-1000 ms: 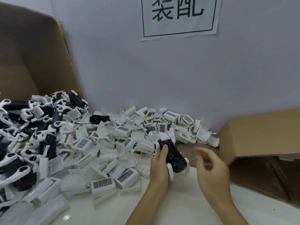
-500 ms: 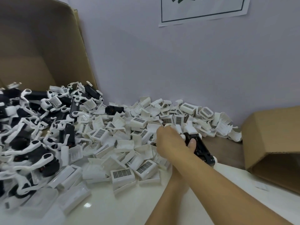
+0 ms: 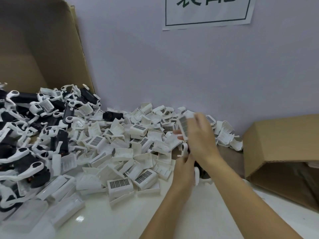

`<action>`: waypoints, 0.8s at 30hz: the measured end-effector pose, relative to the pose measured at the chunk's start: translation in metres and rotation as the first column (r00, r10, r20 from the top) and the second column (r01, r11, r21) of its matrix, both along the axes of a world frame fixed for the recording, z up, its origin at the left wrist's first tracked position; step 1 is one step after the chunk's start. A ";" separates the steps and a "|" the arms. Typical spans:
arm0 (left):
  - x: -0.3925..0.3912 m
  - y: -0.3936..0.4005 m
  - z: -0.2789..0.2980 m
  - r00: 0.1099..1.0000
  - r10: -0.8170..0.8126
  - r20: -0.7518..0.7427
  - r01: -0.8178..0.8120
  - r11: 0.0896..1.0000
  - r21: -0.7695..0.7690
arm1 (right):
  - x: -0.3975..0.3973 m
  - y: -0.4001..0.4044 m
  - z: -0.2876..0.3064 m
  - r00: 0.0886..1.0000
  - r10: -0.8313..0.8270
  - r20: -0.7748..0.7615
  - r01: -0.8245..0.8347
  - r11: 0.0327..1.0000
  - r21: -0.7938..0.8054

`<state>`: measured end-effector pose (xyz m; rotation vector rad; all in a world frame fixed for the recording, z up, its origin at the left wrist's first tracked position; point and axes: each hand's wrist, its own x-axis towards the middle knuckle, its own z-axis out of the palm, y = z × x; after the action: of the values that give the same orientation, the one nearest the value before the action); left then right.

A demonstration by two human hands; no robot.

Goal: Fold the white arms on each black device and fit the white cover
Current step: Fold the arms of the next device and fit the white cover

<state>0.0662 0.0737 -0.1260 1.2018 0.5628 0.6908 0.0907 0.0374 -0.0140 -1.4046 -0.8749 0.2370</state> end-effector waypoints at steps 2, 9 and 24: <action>-0.002 -0.003 0.002 0.996 -0.070 0.055 0.069 0.997 0.021 | 0.016 -0.029 -0.007 0.954 0.070 -0.290 -0.041 0.993 0.107; -0.006 -0.008 0.010 0.995 -0.067 0.071 0.071 0.996 -0.047 | 0.053 -0.088 -0.077 0.771 -0.105 -0.628 0.238 0.962 0.131; -0.015 -0.006 0.024 0.995 -0.045 0.086 0.029 0.983 0.181 | 0.057 -0.081 -0.098 0.929 -0.194 -0.315 0.229 0.970 0.077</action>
<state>0.0516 0.0677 -0.1021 1.3391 0.4089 0.7726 0.1474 -0.0435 -0.1120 -1.3021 -0.4692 0.2290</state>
